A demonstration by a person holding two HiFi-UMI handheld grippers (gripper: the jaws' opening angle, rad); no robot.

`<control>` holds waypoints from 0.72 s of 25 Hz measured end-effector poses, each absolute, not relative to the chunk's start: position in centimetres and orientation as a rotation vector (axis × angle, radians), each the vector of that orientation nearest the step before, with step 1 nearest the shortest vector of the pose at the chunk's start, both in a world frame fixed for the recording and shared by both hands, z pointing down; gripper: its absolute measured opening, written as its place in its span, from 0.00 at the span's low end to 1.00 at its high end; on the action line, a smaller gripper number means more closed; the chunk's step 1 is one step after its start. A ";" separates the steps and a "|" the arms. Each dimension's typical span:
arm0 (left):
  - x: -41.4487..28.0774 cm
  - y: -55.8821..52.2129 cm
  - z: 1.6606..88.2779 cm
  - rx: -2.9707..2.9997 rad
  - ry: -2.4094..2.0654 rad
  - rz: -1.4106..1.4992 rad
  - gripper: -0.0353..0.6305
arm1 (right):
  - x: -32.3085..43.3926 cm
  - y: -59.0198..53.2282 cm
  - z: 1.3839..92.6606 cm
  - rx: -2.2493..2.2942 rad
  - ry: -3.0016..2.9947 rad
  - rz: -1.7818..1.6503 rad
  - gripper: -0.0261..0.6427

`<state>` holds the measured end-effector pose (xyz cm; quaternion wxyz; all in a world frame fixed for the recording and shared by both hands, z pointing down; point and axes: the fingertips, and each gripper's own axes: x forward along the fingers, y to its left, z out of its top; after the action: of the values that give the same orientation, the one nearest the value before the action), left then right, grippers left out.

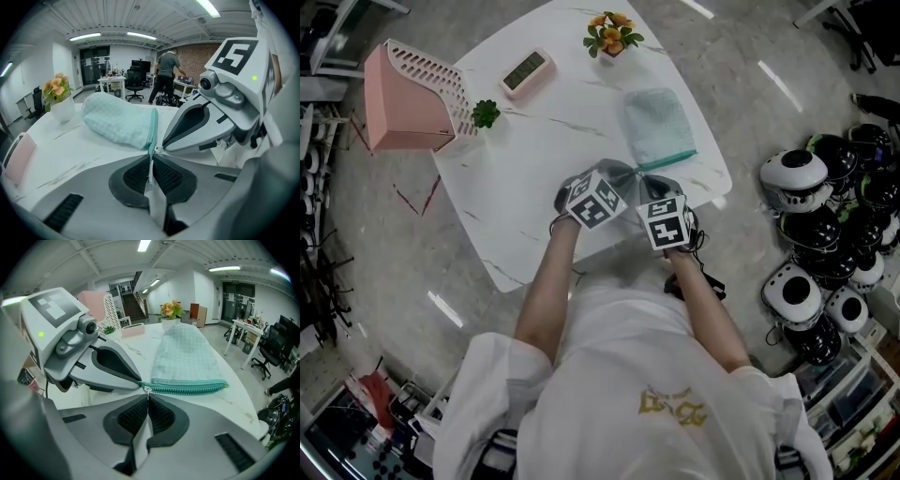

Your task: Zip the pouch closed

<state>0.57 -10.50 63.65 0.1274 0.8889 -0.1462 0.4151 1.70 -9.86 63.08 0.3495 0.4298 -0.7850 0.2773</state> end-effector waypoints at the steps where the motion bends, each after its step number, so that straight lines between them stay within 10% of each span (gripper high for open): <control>1: 0.5 -10.5 63.6 2.584 -0.426 1.207 0.11 | 1.7 -9.8 63.1 1.113 -2.034 0.717 0.06; 18: -1.3 -10.2 63.6 2.566 -0.463 1.188 0.11 | 2.7 -9.6 63.0 1.126 -2.010 0.692 0.06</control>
<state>-1.29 -10.16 63.60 0.1378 0.8870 -0.1602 0.4106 2.73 -9.56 62.99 0.3597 0.4366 -0.7797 0.2684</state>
